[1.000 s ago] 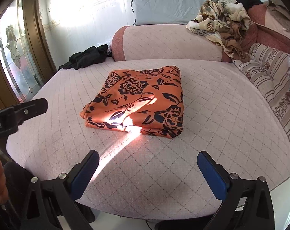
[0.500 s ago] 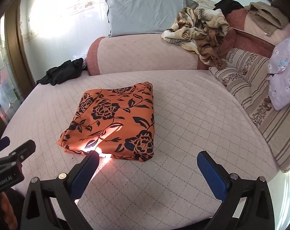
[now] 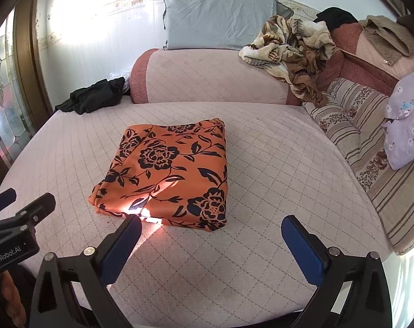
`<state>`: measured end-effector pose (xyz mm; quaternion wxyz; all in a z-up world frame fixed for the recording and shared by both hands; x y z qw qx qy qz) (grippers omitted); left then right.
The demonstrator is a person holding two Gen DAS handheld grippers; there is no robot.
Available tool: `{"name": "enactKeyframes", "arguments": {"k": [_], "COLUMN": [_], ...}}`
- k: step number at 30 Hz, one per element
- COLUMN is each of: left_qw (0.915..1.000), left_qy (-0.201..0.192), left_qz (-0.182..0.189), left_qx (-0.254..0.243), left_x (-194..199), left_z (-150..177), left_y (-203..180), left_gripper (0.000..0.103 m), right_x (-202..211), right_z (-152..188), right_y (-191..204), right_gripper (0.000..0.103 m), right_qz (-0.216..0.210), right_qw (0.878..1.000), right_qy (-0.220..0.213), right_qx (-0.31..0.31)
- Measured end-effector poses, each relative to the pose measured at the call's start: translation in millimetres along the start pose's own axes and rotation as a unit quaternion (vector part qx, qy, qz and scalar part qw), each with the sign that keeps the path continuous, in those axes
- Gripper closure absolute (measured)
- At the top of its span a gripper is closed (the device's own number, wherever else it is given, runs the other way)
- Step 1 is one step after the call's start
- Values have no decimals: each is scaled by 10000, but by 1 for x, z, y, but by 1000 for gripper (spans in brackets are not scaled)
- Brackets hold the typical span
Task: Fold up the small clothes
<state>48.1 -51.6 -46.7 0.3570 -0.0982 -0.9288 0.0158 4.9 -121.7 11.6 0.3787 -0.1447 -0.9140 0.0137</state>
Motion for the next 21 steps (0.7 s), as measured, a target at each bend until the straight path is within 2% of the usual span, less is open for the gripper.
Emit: {"name": "enactKeyframes", "arguments": {"k": [11, 21], "left_qw": [9999, 9996], "left_qy": [92, -80], "left_qz": [31, 174], "left_qx": [-22, -198], "left_x": [-8, -11], "left_z": [-5, -18], "left_y": [-4, -14], "left_gripper": [2, 2], "right_x": [-7, -15], "right_z": [-5, -6], "right_y": [2, 1], "right_gripper": [0, 0], "right_qz": [29, 39], "right_qw": [10000, 9999], "right_qy": [18, 77], "right_qx": [49, 90]}}
Point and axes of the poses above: each gripper's, at about its wrist camera, not at the fingertips, and x roughly against the way its jaws point, y to its left, z to its underside, the point moved 5 cm from there along -x, roughly the way its jaws point, and after that the axes turned 10 degrees about z, right-handed, at the moved point
